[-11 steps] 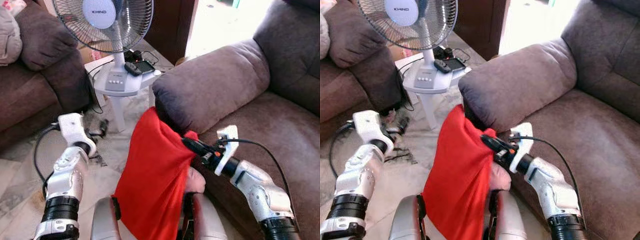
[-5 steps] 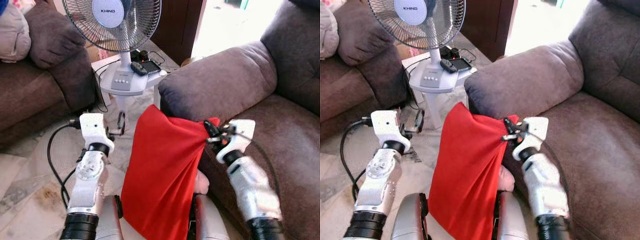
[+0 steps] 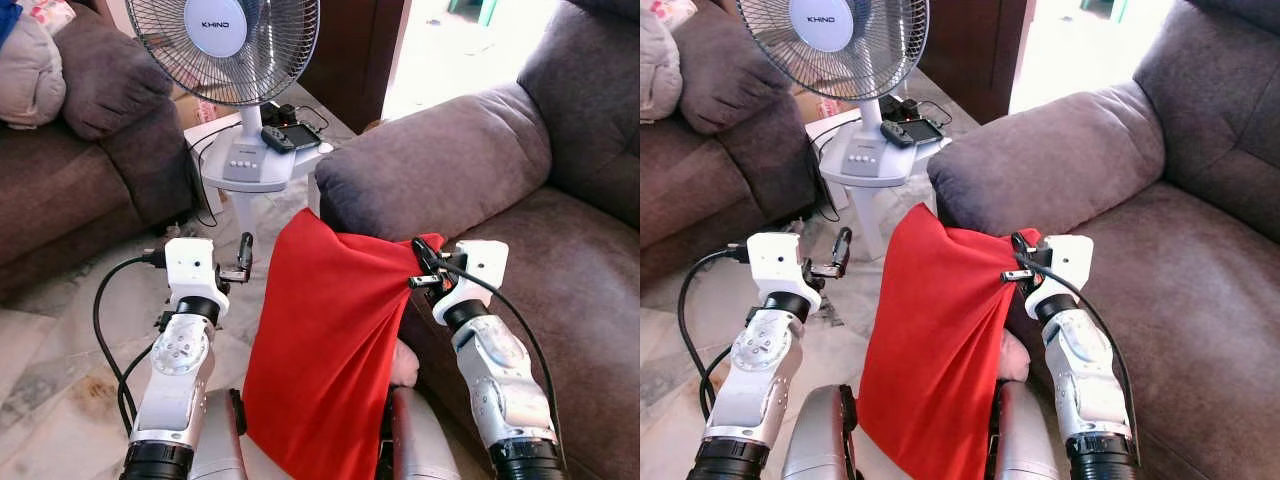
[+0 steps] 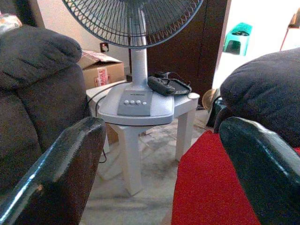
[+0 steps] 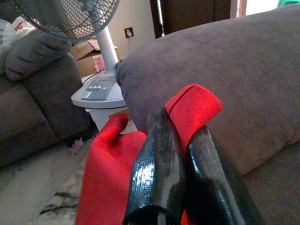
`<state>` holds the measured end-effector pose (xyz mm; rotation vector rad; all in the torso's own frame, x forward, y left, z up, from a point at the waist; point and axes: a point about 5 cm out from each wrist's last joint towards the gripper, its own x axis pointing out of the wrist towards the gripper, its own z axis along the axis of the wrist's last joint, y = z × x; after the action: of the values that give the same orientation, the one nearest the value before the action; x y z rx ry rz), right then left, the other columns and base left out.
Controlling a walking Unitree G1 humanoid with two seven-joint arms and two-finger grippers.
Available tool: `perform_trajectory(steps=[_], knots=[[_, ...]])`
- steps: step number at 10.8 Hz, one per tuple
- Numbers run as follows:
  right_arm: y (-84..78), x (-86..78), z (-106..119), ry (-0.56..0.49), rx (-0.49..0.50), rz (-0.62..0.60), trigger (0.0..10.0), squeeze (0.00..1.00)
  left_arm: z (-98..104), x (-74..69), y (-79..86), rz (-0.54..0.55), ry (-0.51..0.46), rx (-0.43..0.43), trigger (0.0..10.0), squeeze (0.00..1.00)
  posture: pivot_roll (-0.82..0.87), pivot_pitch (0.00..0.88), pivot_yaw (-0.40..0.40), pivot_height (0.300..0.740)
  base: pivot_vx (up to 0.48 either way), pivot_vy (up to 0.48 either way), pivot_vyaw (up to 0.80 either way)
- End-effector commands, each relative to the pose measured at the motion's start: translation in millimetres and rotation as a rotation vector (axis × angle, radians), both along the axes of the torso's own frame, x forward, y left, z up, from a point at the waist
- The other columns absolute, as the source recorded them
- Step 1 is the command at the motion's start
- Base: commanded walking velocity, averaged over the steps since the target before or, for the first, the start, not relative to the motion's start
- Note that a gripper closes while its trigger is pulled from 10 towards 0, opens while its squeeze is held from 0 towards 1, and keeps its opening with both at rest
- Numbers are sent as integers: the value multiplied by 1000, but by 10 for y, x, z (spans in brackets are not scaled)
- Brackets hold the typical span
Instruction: Move the pillow to the sofa from floor
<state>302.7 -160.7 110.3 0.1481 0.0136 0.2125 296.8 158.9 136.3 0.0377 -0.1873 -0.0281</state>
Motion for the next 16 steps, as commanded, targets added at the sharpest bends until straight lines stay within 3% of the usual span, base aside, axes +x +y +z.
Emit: perform_trajectory(steps=[1, 7, 16], knots=[[-46, 26, 231, -131, -6, -31, 10000, 0, 48, -19, -11, -7, -27, 21, 10000, 0, 23, 16, -32, 553, 0, 0, 0], [34, 19, 209, -140, -1, -17, 10000, 0, 24, 0, -88, -48, -22, 45, 10000, 0, 26, 0, -15, 553, 0, 0, 0], [52, 78, 245, -151, -8, -24, 10000, 0, 23, 15, -57, -41, -13, 67, 10000, 0, 38, 8, -12, 740, 0, 0, 0]])
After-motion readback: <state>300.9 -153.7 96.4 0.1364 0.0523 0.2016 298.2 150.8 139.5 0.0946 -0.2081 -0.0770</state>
